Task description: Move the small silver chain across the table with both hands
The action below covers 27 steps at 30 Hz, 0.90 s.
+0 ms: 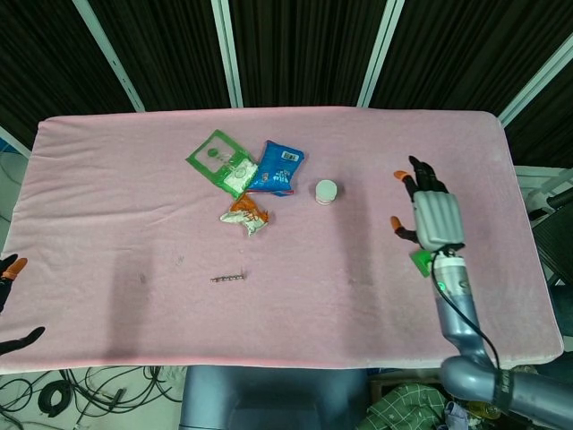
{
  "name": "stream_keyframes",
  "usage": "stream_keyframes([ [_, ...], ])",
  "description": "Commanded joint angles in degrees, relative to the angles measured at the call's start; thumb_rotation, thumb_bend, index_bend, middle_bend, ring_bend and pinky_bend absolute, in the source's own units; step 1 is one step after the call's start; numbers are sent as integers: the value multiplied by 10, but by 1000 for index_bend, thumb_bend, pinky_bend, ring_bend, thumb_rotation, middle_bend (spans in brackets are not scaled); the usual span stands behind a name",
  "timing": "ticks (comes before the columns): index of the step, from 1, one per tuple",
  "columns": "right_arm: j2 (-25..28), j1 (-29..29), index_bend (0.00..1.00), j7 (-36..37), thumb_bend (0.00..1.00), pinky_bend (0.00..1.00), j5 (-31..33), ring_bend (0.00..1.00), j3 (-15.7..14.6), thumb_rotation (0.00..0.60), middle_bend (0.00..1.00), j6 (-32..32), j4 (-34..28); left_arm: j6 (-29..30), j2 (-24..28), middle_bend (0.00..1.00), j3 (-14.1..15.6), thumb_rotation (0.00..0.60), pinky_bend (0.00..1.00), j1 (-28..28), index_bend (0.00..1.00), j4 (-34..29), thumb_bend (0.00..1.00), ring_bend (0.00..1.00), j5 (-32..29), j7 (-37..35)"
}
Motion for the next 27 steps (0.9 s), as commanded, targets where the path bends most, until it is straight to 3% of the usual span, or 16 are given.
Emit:
stream_keyframes([
  [1,66,-92,179,64,229,218,-104,30,-81,600,0,51,-24,-20,-8,36,0,600,0,-12,83,4,96,0,0,5],
  [8,106,-176,150,104,223,218,-188,30,-161,600,0,105,-32,-97,-9,39,1,600,0,-53,107,0,96,0,-13,12],
  [13,87,-235,146,111,223,218,-243,30,-199,600,0,171,-21,-116,-18,48,-12,600,0,-75,142,-24,96,0,-27,40],
  [19,46,-276,144,110,223,218,-286,30,-219,600,0,216,15,-134,-32,53,-20,600,0,-92,168,-73,96,0,-46,94],
  [27,13,-300,106,95,197,218,-315,22,-224,600,0,237,55,-229,-47,53,-41,600,0,-163,163,-120,96,0,-107,189],
])
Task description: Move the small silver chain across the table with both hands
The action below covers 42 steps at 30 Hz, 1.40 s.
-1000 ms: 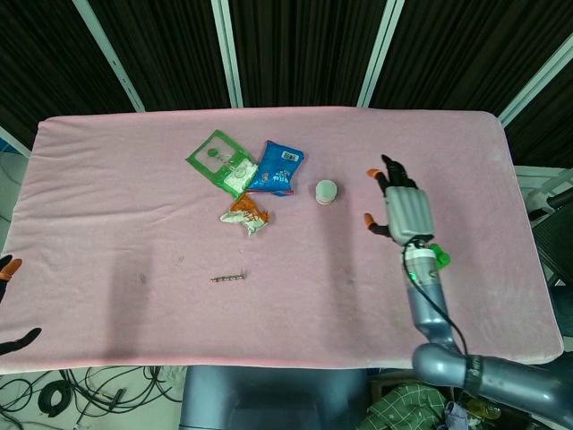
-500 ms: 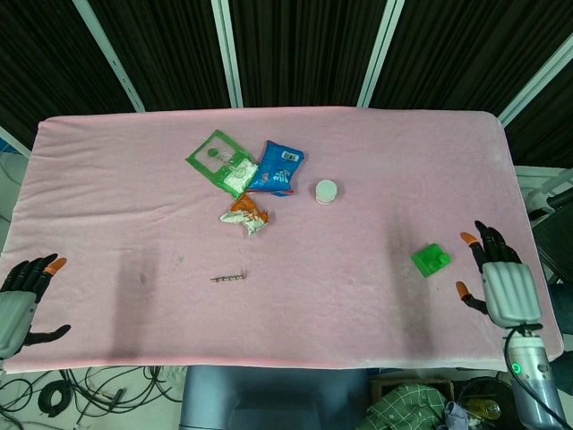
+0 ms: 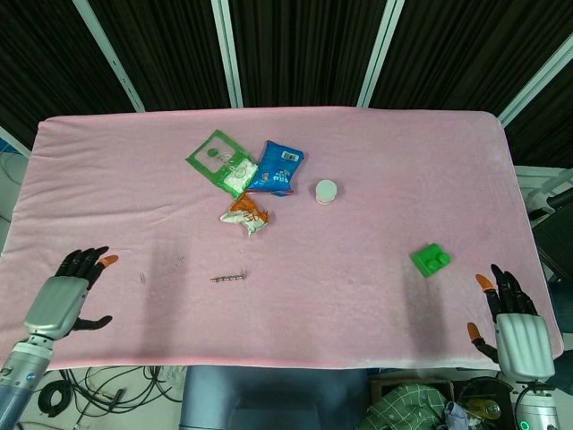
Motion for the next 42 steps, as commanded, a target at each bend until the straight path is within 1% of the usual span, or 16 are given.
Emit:
stream_keyframes([
  [1,-5,-5,101,-6,194,218,-10,20,1,600,0,2,9,-44,-17,54,-17,600,0,-42,162,-24,95,0,-42,60],
  [6,0,-12,91,4,193,218,-7,17,8,600,0,-1,11,-64,-57,59,-38,600,0,-79,189,-33,94,0,-112,124],
  [8,2,-15,90,10,193,218,-4,17,12,600,0,-2,12,-71,-73,67,-45,600,0,-94,218,-32,94,0,-143,145],
  [10,4,-17,88,16,193,218,-3,17,15,600,0,-3,13,-78,-90,75,-54,600,0,-111,251,-26,121,0,-175,163],
  [13,5,-19,87,21,193,218,-4,17,19,600,0,-6,15,-86,-127,83,-70,600,0,-143,291,-5,170,0,-219,190],
  [17,5,-22,87,23,193,218,-2,17,24,600,0,-10,17,-105,-173,86,-89,600,0,-188,328,25,175,0,-274,211],
  [18,5,-23,87,22,193,218,-2,17,25,600,0,-11,17,-109,-181,88,-92,600,0,-198,336,29,177,0,-286,216],
  [22,4,-25,88,21,193,218,1,17,30,600,0,-16,19,-118,-215,95,-100,600,0,-232,365,52,240,0,-342,230],
  [25,2,-26,88,18,192,218,4,17,33,600,0,-20,21,-117,-243,105,-102,600,0,-254,393,77,241,0,-386,243],
  [29,0,-27,88,17,193,218,8,17,37,600,0,-25,24,-107,-271,126,-96,600,0,-266,436,94,241,0,-407,241],
  [34,-2,-28,87,19,192,218,10,17,43,600,0,-28,27,-87,-298,143,-84,600,0,-272,459,116,241,0,-418,243],
  [42,-3,-31,87,22,193,218,11,17,49,600,0,-31,29,-73,-323,156,-72,600,0,-280,483,145,241,0,-423,242],
])
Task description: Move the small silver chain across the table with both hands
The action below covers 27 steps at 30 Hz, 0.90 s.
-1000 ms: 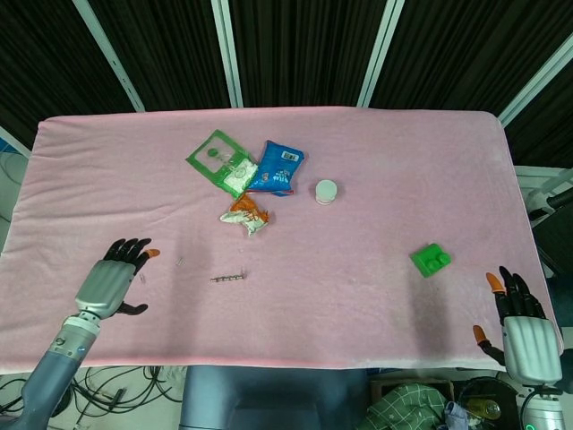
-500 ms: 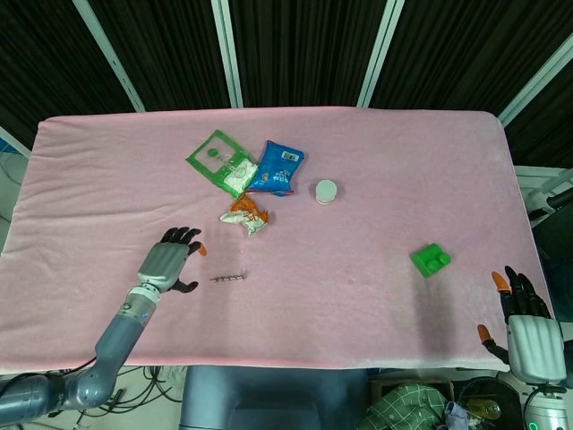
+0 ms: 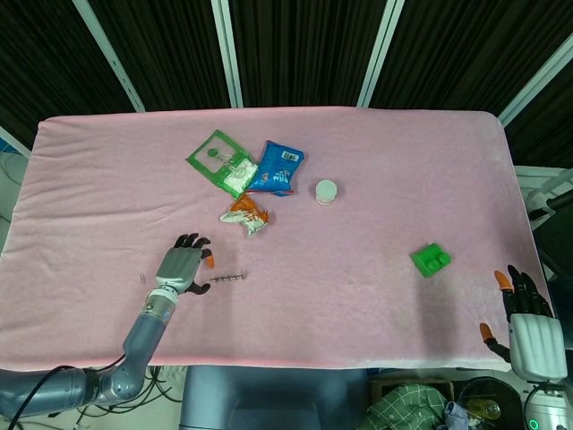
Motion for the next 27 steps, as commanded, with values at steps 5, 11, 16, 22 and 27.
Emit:
stream_keyframes([
  [5,0,-2,87,3,193,218,3,17,4,600,0,-2,0,7,-11,158,11,600,0,-7,492,13,241,0,-1,10],
  [11,0,-3,87,7,192,218,5,18,6,600,0,-6,1,23,-25,159,27,600,0,-13,496,25,242,0,14,34],
  [16,0,-4,88,13,192,218,11,17,11,600,0,-7,1,46,-42,160,41,600,0,-18,508,43,246,0,24,67],
  [22,2,-6,87,19,192,218,14,18,15,600,0,-7,1,61,-57,164,44,600,0,-16,527,58,276,0,29,77],
  [27,3,-7,87,22,192,218,15,18,17,600,0,-7,1,58,-68,165,44,600,0,-16,533,66,276,0,29,79],
])
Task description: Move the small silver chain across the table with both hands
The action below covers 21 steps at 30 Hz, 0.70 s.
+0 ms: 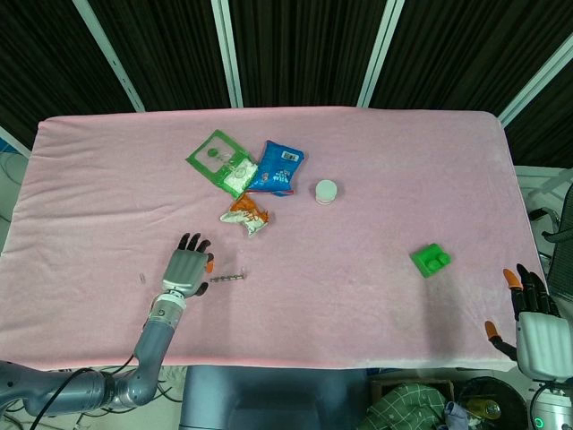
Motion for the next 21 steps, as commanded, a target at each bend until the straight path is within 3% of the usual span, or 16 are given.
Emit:
stream_keyframes([
  [1,0,0,87,1,192,218,0,18,1,600,0,0,0,-3,-4,165,0,600,0,-1,533,3,276,0,1,1],
  [21,4,-3,87,8,194,218,6,18,8,600,0,-3,-2,-10,-25,181,-5,600,0,-2,568,14,315,0,8,5],
])
